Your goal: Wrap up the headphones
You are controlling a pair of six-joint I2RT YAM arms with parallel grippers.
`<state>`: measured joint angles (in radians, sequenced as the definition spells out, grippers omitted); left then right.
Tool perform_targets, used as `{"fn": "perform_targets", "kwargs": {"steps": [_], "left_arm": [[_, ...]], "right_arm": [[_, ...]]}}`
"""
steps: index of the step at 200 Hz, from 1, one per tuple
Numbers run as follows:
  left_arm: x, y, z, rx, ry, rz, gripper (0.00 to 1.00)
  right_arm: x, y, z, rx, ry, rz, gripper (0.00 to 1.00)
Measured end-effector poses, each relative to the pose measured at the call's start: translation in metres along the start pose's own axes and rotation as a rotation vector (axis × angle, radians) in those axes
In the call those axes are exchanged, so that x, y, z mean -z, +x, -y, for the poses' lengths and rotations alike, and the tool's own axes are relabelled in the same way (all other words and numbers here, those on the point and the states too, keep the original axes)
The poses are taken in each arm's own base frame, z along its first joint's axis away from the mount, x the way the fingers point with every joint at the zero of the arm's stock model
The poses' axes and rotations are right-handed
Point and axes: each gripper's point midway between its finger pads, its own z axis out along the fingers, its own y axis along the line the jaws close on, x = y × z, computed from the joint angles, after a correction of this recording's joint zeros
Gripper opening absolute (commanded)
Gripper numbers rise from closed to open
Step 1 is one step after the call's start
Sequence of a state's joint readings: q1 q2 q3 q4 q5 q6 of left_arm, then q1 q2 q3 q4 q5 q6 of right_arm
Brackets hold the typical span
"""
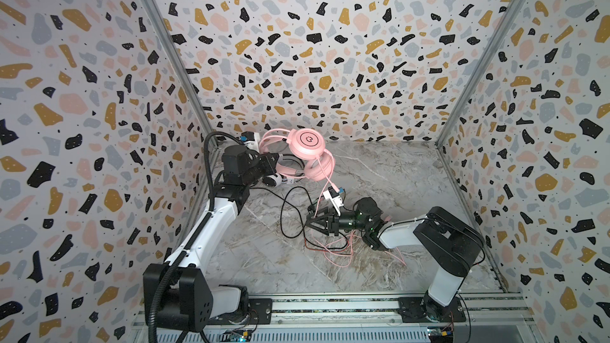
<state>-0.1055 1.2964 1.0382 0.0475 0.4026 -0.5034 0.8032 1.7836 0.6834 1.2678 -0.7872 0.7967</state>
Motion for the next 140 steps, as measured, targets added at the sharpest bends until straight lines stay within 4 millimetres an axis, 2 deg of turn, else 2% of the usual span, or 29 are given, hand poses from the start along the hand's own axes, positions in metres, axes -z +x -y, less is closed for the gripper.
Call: {"fn": "perform_targets", "kwargs": {"steps": [46, 91, 101, 140], "left_arm": [[0.000, -0.004, 0.009, 0.013, 0.053, 0.012, 0.00], [0.000, -0.007, 0.006, 0.070, 0.102, 0.029, 0.00], [-0.001, -0.007, 0.004, 0.079, 0.103, 0.030, 0.00], [-0.001, -0.008, 0.001, 0.112, 0.106, 0.041, 0.00]], "right_arm": [[0.004, 0.013, 0.011, -0.039, 0.026, 0.000, 0.22], [0.030, 0.031, 0.024, -0.081, 0.100, 0.003, 0.04], [0.036, 0.029, 0.025, -0.077, 0.118, 0.015, 0.00], [0.051, 0.004, 0.016, 0.003, 0.184, 0.060, 0.00]]}}
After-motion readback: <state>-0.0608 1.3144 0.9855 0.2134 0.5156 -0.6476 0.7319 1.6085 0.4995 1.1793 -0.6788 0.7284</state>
